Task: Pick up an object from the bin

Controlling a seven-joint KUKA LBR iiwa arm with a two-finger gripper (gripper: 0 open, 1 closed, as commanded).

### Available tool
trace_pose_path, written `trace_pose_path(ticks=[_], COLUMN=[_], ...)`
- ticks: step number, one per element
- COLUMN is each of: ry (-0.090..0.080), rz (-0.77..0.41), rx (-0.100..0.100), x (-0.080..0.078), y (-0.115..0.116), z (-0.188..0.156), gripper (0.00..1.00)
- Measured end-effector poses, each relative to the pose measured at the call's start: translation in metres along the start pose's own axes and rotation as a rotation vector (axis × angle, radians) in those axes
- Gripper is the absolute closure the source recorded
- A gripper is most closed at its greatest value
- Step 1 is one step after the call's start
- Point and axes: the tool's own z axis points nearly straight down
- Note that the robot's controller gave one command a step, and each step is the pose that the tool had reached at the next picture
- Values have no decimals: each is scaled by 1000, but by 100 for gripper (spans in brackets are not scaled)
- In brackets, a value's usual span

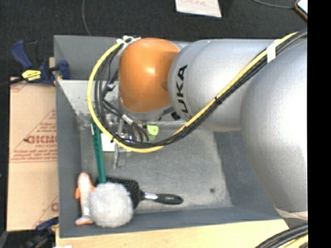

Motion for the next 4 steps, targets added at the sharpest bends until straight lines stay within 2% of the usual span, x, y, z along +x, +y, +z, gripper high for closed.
trace_pose_path(ticks=[1,2,3,4], ry=[12,-12,8,-14], rz=[-10,-283,123,-89], rx=[4,0,4,2], x=[72,-8,72,8], y=[-32,-49,3,-75], z=[-4,25,31,55], gripper=[0,0,0,0])
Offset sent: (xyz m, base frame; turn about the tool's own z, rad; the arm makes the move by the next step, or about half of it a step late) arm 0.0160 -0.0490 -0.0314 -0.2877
